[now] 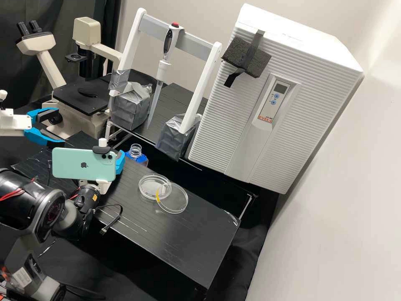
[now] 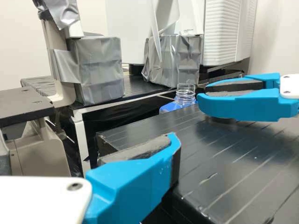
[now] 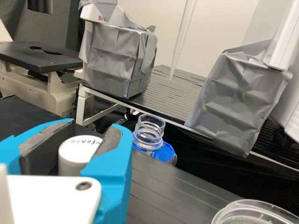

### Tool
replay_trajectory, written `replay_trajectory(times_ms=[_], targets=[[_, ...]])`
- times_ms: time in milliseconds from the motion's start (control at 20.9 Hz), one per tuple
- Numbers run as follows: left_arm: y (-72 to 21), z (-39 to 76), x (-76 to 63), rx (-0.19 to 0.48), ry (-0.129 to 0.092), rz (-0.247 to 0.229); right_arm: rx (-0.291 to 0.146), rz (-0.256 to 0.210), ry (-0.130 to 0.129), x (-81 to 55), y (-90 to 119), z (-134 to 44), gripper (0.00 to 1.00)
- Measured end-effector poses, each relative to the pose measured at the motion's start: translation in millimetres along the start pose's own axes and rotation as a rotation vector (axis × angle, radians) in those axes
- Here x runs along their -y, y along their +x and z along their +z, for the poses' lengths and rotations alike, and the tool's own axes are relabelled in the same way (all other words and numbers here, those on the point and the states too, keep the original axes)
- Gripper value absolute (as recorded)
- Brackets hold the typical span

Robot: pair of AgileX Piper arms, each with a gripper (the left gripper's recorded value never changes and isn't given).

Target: Open the bottle

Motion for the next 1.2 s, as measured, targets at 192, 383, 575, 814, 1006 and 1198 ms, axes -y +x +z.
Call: replay_trajectory(times_ms=[192,383,575,814,1006,1198], targets=[[0.0,-0.1,-0.1,-0.002,-0.001,0.001,0.013,0.009,0.002,-1.6,-0.3,2.5,1.00],[-0.8,0.2,0.2,-0.004,0.002,0.000,0.031,0.024,0.010,-2.7,-0.3,3.7,1.00],[-5.8,4.6,-3.5,-0.001,0.036,0.012,0.042,0.046,-0.001,-4.9,-0.9,2.4,1.00],[-5.8,4.1,-3.5,-0.006,0.034,0.013,0.030,0.077,-0.020,-9.4,-2.8,-1.0,1.00],[-5.8,2.3,-4.5,-0.026,0.048,0.023,0.007,0.141,-0.023,-16.3,-5.1,-6.8,1.00],[-5.9,0.1,-5.6,-0.050,0.038,0.036,-0.011,0.257,-0.043,-22.0,-13.0,-17.3,1.00]])
